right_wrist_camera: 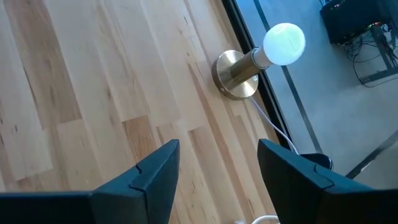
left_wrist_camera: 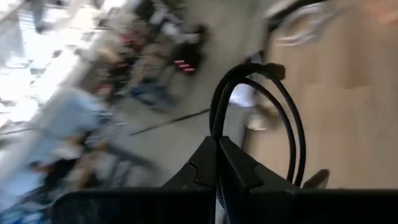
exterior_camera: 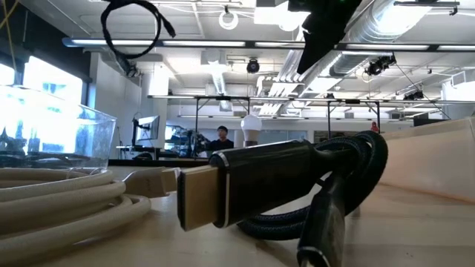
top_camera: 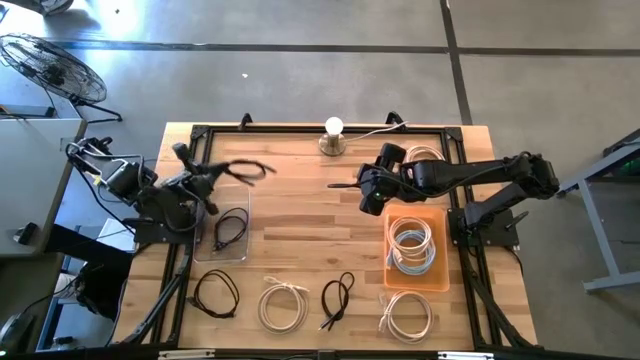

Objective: Pick & Place USB Port
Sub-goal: Put the black USB cable into the transparent bin

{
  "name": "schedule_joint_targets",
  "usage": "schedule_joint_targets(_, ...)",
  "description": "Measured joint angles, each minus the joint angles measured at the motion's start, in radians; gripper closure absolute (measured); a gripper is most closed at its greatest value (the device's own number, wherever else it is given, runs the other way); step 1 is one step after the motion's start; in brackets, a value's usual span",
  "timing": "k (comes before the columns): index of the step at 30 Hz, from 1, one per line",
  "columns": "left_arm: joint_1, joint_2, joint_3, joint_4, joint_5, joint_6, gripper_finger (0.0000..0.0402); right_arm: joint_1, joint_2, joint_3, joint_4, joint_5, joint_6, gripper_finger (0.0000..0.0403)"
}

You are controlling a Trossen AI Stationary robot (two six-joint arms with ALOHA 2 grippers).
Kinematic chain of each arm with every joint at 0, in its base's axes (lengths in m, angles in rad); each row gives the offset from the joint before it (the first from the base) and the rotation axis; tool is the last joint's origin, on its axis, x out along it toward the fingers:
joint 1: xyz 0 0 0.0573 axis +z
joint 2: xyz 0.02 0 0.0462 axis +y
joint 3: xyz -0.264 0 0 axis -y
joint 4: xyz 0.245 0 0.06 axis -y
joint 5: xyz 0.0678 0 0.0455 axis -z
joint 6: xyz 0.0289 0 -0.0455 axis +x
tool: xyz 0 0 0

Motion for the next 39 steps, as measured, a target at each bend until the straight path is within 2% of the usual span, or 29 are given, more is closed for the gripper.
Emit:
schedule_joint_targets(3,0.0,-0.013,0.002,-0.072,0.152,-0.097,0.0401,0.0,0.0,0.0,0.0,0.0,0.005,0.0194)
schedule_joint_targets(6,0.0,-0.023,0.037,-0.209,0.298,-0.251,0.0401,0.0,0.0,0.0,0.0,0.0,0.007,0.0194)
schedule_joint_targets(11,0.0,-0.022,0.07,-0.471,0.416,-0.5,0.0401,0.0,0.002,0.0,0.001,0.001,0.016,0.0194)
schedule_joint_targets(16,0.0,-0.022,0.07,-0.591,0.587,-0.641,0.0401,0.0,0.019,0.0,0.011,0.003,0.017,0.0194)
schedule_joint_targets(25,0.0,0.011,0.004,-0.604,0.782,-0.679,0.0401,-0.04,0.068,0.0,0.059,-0.011,-0.021,0.0194)
schedule_joint_targets(39,0.0,0.024,-0.133,-0.471,0.869,-0.591,0.0401,-0.064,0.118,-0.001,0.15,-0.145,-0.073,0.0194)
